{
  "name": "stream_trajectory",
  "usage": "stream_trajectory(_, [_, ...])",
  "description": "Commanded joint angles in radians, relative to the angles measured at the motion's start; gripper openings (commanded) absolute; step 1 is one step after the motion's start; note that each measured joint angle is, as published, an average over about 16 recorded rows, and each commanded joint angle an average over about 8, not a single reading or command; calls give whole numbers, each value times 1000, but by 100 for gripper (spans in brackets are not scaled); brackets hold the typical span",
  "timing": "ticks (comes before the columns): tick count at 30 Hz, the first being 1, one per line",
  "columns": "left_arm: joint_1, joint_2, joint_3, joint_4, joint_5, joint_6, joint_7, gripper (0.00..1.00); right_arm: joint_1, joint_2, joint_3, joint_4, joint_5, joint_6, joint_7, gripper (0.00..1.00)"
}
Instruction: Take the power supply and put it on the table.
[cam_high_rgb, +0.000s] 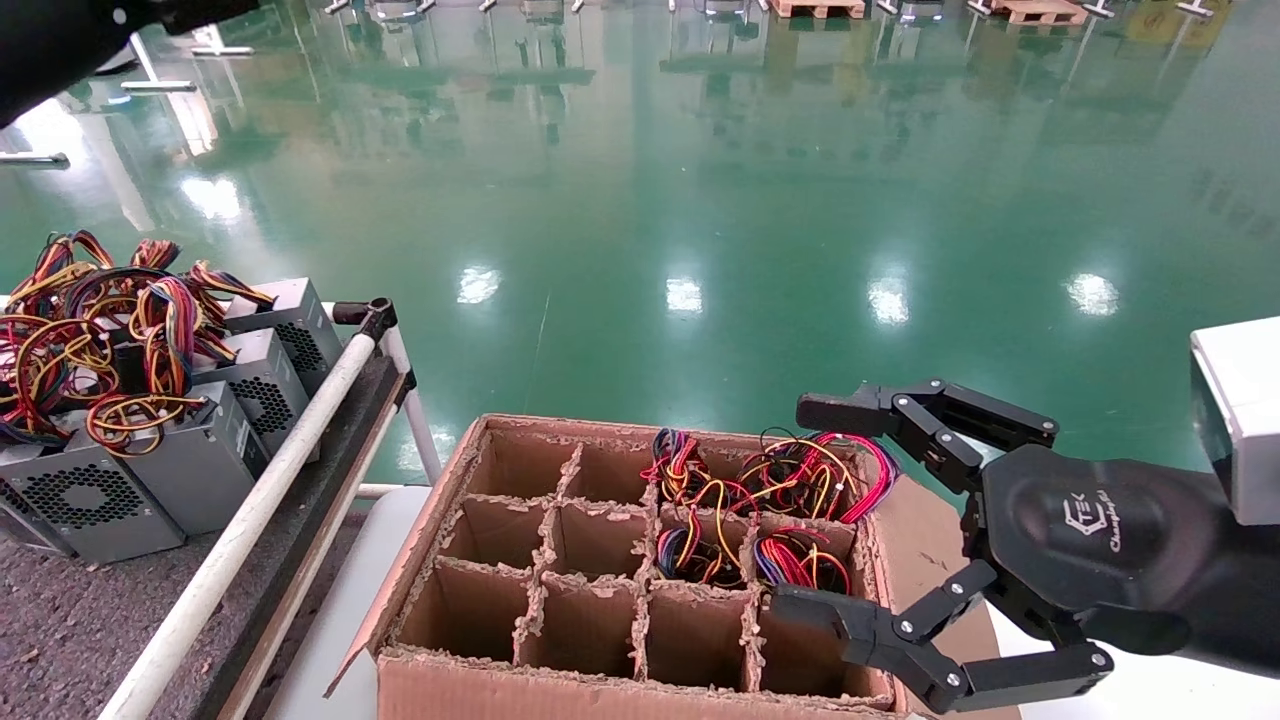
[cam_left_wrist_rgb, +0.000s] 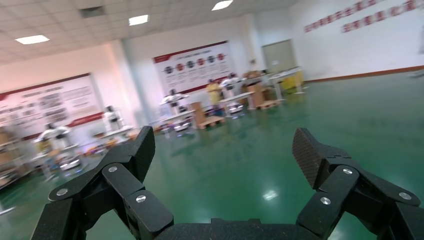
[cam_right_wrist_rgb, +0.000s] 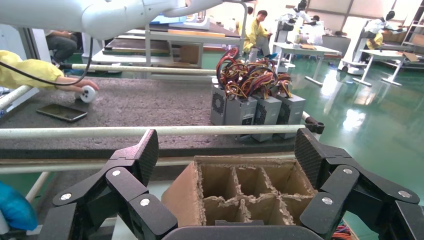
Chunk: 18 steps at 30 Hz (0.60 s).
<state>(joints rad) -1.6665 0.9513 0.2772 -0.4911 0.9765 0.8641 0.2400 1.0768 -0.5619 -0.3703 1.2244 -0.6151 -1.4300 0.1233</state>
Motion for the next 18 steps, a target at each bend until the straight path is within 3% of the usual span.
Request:
stream_trajectory(1, [30, -17, 0, -41, -13, 32, -22, 100, 0, 0, 0, 0, 0, 0, 0, 100])
stream_trajectory(18, [290, -166, 1, -388, -120, 309, -209, 100, 0, 0, 0, 0, 0, 0, 0, 100])
